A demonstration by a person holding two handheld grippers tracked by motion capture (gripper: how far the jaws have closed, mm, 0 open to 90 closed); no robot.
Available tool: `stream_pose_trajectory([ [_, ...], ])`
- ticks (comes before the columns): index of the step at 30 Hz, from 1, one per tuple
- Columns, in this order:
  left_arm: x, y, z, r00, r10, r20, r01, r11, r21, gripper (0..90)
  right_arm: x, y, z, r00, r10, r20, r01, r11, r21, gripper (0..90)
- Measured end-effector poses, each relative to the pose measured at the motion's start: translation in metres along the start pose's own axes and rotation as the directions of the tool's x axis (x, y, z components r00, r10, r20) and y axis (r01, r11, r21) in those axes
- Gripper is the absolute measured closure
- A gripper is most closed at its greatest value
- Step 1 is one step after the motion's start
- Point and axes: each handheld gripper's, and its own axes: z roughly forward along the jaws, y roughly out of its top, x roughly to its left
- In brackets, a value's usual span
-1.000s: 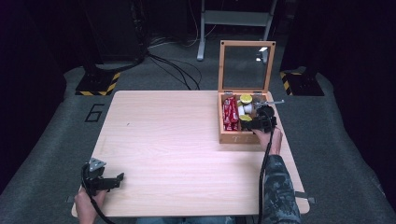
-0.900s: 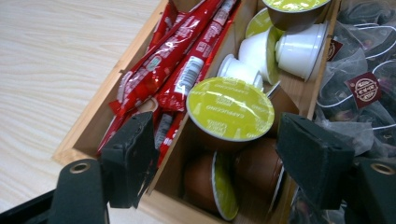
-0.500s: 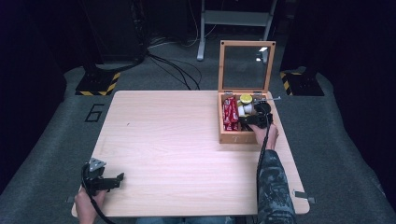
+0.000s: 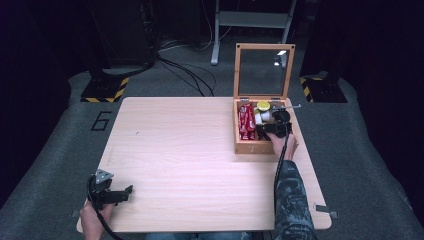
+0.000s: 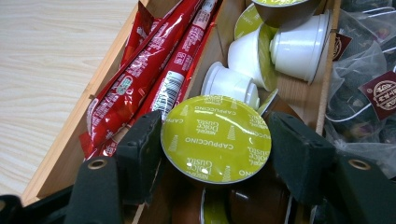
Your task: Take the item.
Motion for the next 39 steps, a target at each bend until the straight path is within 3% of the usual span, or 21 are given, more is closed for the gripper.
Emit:
stream_pose_trajectory([
  [5, 0.000, 0.000, 0.000, 1.0000, -0.001, 0.000, 0.001, 1.0000, 0.001, 0.8, 0.002, 0.000, -0.002, 0.9999, 0.011, 0.002, -0.011, 1.000, 0.002, 36.5],
  [7, 0.000, 0.000, 0.000, 1.0000, 0.001, 0.000, -0.001, 1.0000, 0.000, 0.8, 0.001, 0.000, -0.003, 0.9999, -0.011, 0.006, 0.011, 1.000, -0.012, 36.5],
  [14, 0.000, 0.000, 0.000, 1.0000, -0.001, 0.001, 0.001, 1.0000, 0.001, 0.8, 0.004, 0.001, -0.010, 0.9999, -0.009, 0.011, 0.010, 0.999, -0.032, 36.6],
  [39, 0.000, 0.000, 0.000, 1.0000, 0.000, 0.000, 0.000, 1.0000, 0.003, 0.8, 0.016, -0.002, -0.037, 0.9966, -0.074, 0.037, 0.077, 0.993, -0.095, 36.7],
])
